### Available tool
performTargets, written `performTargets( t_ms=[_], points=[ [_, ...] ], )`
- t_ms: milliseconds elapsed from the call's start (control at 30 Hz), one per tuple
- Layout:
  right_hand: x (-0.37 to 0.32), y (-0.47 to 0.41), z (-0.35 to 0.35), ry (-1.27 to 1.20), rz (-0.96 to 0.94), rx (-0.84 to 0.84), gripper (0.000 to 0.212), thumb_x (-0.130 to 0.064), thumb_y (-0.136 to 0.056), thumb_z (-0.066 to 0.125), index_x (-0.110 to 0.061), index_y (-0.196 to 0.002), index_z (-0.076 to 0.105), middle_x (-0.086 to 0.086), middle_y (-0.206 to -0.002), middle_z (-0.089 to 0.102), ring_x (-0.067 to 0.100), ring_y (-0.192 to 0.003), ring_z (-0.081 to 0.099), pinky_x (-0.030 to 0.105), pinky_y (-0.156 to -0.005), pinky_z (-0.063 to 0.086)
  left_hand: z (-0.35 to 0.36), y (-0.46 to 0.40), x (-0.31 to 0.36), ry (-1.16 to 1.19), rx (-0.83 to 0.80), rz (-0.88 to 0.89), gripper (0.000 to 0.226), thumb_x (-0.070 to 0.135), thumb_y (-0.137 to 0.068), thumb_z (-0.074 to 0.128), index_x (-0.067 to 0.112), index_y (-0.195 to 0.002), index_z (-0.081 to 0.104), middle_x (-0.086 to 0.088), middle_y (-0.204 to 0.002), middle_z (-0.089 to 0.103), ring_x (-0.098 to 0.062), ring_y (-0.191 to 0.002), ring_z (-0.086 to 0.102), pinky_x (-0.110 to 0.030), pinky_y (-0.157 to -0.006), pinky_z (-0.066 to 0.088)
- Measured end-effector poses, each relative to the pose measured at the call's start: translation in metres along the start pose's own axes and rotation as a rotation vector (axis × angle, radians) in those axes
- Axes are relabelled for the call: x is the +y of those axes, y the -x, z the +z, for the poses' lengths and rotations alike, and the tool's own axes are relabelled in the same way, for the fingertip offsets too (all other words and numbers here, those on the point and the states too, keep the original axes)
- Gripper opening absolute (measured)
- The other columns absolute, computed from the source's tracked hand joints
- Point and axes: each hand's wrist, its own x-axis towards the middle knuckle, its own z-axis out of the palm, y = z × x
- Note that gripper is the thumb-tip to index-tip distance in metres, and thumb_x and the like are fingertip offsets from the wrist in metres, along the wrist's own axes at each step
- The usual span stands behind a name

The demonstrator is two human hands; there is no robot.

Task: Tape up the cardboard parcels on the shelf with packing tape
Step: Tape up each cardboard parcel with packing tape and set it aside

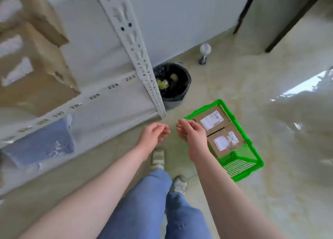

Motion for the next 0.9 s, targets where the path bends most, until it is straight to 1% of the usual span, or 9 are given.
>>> performTargets(
  t_ms=[167,333,467,533,600,700,767,800,900],
  points=[
    [-0.036,0.060,0.110,0.117,-0.012,-0.188,0.008,-0.014,-0.090,0.068,-0.010,-0.083,0.066,0.002,-0.071,0.066,0.009,-0.063,0.058,0.021,-0.067,0.049,-0.106,0.071,0.035,0.259,0.253,0.048,0.025,0.013,-0.105,0.040,0.013,-0.095,0.063,-0.001,-0.087,0.069,-0.009,-0.076,0.063,-0.016,-0.065,0.046],
    [-0.057,0.105,0.226,0.218,-0.110,-0.348,0.010,-0.018,-0.090,0.069,-0.012,-0.083,0.069,0.000,-0.074,0.068,0.012,-0.070,0.062,0.023,-0.070,0.052,-0.210,0.118,0.051,0.494,0.482,0.132,0.026,0.016,-0.104,0.045,0.013,-0.092,0.067,-0.001,-0.084,0.073,-0.009,-0.076,0.067,-0.024,-0.074,0.049],
    [-0.066,0.133,0.314,0.246,-0.317,-0.244,0.017,-0.028,-0.091,0.068,-0.017,-0.079,0.061,-0.003,-0.074,0.061,0.012,-0.070,0.055,0.025,-0.069,0.046,-0.280,0.140,0.057,0.592,0.605,0.190,0.021,0.016,-0.102,0.051,0.015,-0.086,0.064,0.002,-0.079,0.070,-0.009,-0.074,0.065,-0.022,-0.071,0.048],
    [-0.067,0.133,0.346,0.302,-0.440,-0.124,0.020,-0.035,-0.088,0.071,-0.018,-0.092,0.061,-0.003,-0.087,0.061,0.014,-0.080,0.057,0.028,-0.076,0.048,-0.312,0.143,0.055,0.598,0.638,0.171,0.015,0.018,-0.100,0.055,0.018,-0.087,0.063,-0.002,-0.086,0.067,-0.015,-0.082,0.063,-0.024,-0.074,0.047],
    [-0.068,0.122,0.369,0.466,-0.515,0.012,0.041,-0.043,-0.086,0.071,-0.020,-0.117,0.058,-0.001,-0.116,0.061,0.020,-0.109,0.058,0.037,-0.095,0.048,-0.341,0.139,0.053,0.559,0.603,0.127,0.010,0.028,-0.098,0.060,0.019,-0.099,0.064,-0.004,-0.104,0.065,-0.021,-0.102,0.060,-0.029,-0.085,0.046],
    [-0.071,0.109,0.386,0.629,-0.414,0.079,0.070,-0.050,-0.090,0.064,-0.021,-0.147,0.036,0.003,-0.148,0.044,0.027,-0.134,0.043,0.042,-0.107,0.040,-0.372,0.125,0.058,0.378,0.386,0.022,0.057,0.047,-0.097,0.055,0.014,-0.143,0.046,-0.004,-0.146,0.047,-0.026,-0.132,0.045,-0.033,-0.098,0.036],
    [-0.067,0.104,0.392,0.633,-0.357,0.073,0.071,-0.048,-0.093,0.059,-0.019,-0.152,0.030,0.003,-0.150,0.043,0.027,-0.136,0.043,0.039,-0.104,0.038,-0.382,0.116,0.066,0.341,0.241,-0.015,0.071,0.053,-0.097,0.050,0.016,-0.154,0.029,-0.004,-0.158,0.033,-0.026,-0.142,0.035,-0.040,-0.108,0.029],
    [-0.063,0.106,0.395,0.637,-0.351,0.095,0.070,-0.046,-0.094,0.059,-0.018,-0.151,0.031,0.004,-0.150,0.044,0.027,-0.135,0.043,0.038,-0.104,0.037,-0.386,0.111,0.070,0.348,0.185,-0.016,0.073,0.055,-0.097,0.049,0.016,-0.154,0.028,-0.004,-0.158,0.033,-0.026,-0.142,0.035,-0.043,-0.111,0.027],
    [-0.042,0.124,0.407,0.647,-0.373,0.198,0.051,-0.037,-0.093,0.064,-0.013,-0.137,0.054,0.008,-0.134,0.059,0.025,-0.116,0.058,0.035,-0.095,0.045,-0.396,0.099,0.071,0.371,0.175,-0.028,0.081,0.062,-0.093,0.052,0.010,-0.150,0.028,-0.007,-0.151,0.041,-0.028,-0.136,0.041,-0.044,-0.108,0.032]
  ],
)
